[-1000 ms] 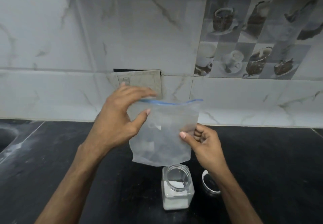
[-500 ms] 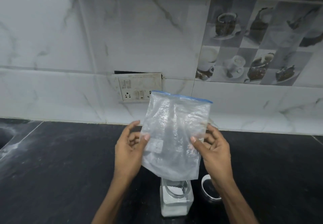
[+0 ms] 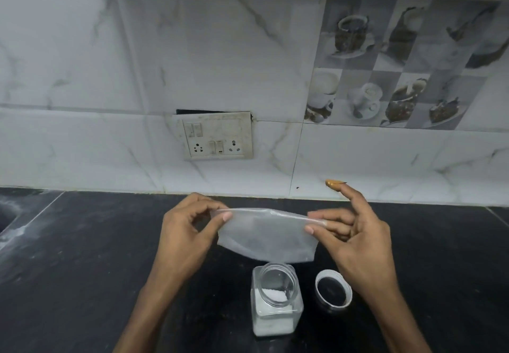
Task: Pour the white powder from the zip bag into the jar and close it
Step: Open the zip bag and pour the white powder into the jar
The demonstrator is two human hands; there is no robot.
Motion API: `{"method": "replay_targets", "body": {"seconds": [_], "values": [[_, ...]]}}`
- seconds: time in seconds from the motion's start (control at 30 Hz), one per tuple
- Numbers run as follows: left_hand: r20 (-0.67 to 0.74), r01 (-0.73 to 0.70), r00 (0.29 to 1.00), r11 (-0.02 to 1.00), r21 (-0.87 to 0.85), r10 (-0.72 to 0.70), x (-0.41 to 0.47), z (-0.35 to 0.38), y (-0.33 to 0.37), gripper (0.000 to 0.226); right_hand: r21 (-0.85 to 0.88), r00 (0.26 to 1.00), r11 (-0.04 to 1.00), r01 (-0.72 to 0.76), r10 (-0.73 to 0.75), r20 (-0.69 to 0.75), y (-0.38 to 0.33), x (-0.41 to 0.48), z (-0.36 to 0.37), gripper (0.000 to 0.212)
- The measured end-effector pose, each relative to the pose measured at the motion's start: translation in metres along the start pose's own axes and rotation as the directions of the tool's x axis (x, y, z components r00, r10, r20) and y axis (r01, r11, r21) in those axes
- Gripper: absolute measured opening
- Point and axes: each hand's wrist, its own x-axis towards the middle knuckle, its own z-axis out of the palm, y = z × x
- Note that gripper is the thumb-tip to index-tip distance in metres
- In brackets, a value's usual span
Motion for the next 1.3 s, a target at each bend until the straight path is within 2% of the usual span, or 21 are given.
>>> {"method": "replay_targets", "body": {"seconds": [0.07, 0.13, 0.23, 0.3, 0.37, 0.43, 0.5, 0.53, 0.57, 0.6, 0.67, 0.73, 0.77, 0.83, 0.93, 1.03, 1.1, 1.17, 1.23, 1.3], "values": [[-0.002, -0.018, 1.000, 1.000, -0.017, 0.018, -0.001, -0.001, 0.001, 0.006, -0.115, 0.999, 0.992, 0.043, -0.044, -0.005, -0.004, -0.001, -0.002, 0.064], [0.020, -0.047, 0.999, 0.998, -0.034, 0.048, -0.003, -0.002, 0.002, 0.010, -0.298, 0.998, 0.952, 0.067, -0.058, 0.037, -0.007, 0.001, -0.007, 0.057], [0.081, -0.052, 0.995, 0.996, -0.074, 0.058, -0.005, -0.003, 0.006, 0.007, -0.557, 0.980, 0.814, 0.168, -0.078, 0.183, -0.017, 0.004, -0.015, 0.067], [0.133, -0.081, 0.987, 0.994, -0.079, 0.091, -0.003, -0.002, 0.012, 0.003, -0.615, 0.951, 0.751, 0.239, -0.054, 0.303, -0.026, 0.006, -0.012, 0.070], [0.180, -0.135, 0.973, 0.988, -0.076, 0.147, 0.001, 0.002, 0.020, 0.006, -0.615, 0.917, 0.742, 0.267, 0.001, 0.399, -0.031, 0.009, 0.001, 0.056], [0.161, -0.157, 0.972, 0.983, -0.099, 0.171, 0.004, 0.006, 0.027, 0.011, -0.561, 0.895, 0.793, 0.240, 0.042, 0.443, -0.027, 0.012, 0.016, 0.029], [0.026, -0.115, 0.993, 0.985, -0.126, 0.119, 0.005, 0.010, 0.029, 0.029, -0.374, 0.926, 0.925, 0.070, 0.080, 0.370, -0.018, 0.013, 0.023, 0.009], [-0.052, -0.058, 0.997, 0.987, -0.150, 0.050, 0.003, 0.012, 0.027, 0.042, -0.212, 0.943, 0.975, -0.066, 0.130, 0.307, -0.014, 0.012, 0.025, 0.006], [-0.097, 0.030, 0.994, 0.980, -0.195, -0.050, 0.000, 0.012, 0.025, 0.054, -0.038, 0.945, 0.979, -0.201, 0.204, 0.255, -0.010, 0.010, 0.026, 0.006], [-0.085, 0.144, 0.981, 0.954, -0.262, -0.172, -0.005, 0.014, 0.022, 0.063, 0.111, 0.933, 0.944, -0.311, 0.280, 0.225, -0.007, 0.007, 0.026, 0.009], [0.142, 0.385, 0.923, 0.833, -0.398, -0.359, -0.017, 0.019, 0.015, 0.071, 0.257, 0.908, 0.874, -0.413, 0.374, 0.186, 0.003, 0.001, 0.030, 0.012], [0.430, 0.554, 0.819, 0.720, -0.418, -0.380, -0.030, 0.028, 0.012, 0.065, 0.262, 0.895, 0.856, -0.445, 0.414, 0.169, 0.012, -0.004, 0.035, 0.013], [0.497, 0.583, 0.788, 0.699, -0.415, -0.363, -0.034, 0.033, 0.012, 0.056, 0.241, 0.888, 0.856, -0.457, 0.425, 0.174, 0.016, -0.007, 0.037, 0.012], [0.487, 0.589, 0.789, 0.688, -0.424, -0.375, -0.036, 0.039, 0.010, 0.041, 0.211, 0.868, 0.848, -0.486, 0.440, 0.232, 0.019, -0.009, 0.035, 0.013], [0.410, 0.573, 0.811, 0.707, -0.415, -0.417, -0.031, 0.039, 0.003, 0.048, 0.250, 0.848, 0.826, -0.505, 0.421, 0.322, 0.022, -0.006, 0.021, 0.015], [0.381, 0.543, 0.830, 0.744, -0.389, -0.407, -0.029, 0.038, 0.001, 0.055, 0.280, 0.860, 0.827, -0.487, 0.399, 0.318, 0.028, -0.002, 0.011, 0.018], [0.394, 0.508, 0.847, 0.765, -0.396, -0.357, -0.028, 0.040, 0.000, 0.055, 0.327, 0.867, 0.811, -0.485, 0.395, 0.305, 0.032, 0.000, 0.011, 0.021], [0.400, 0.444, 0.873, 0.793, -0.417, -0.278, -0.027, 0.042, 0.000, 0.040, 0.388, 0.868, 0.779, -0.492, 0.405, 0.287, 0.034, -0.001, 0.013, 0.028], [0.345, 0.343, 0.917, 0.838, -0.425, -0.200, -0.026, 0.043, 0.000, 0.029, 0.411, 0.867, 0.765, -0.496, 0.414, 0.276, 0.031, 0.000, 0.014, 0.040], [0.281, 0.244, 0.950, 0.879, -0.409, -0.133, -0.028, 0.044, 0.001, 0.032, 0.429, 0.856, 0.742, -0.516, 0.431, 0.285, 0.029, 0.000, 0.013, 0.044]]}}
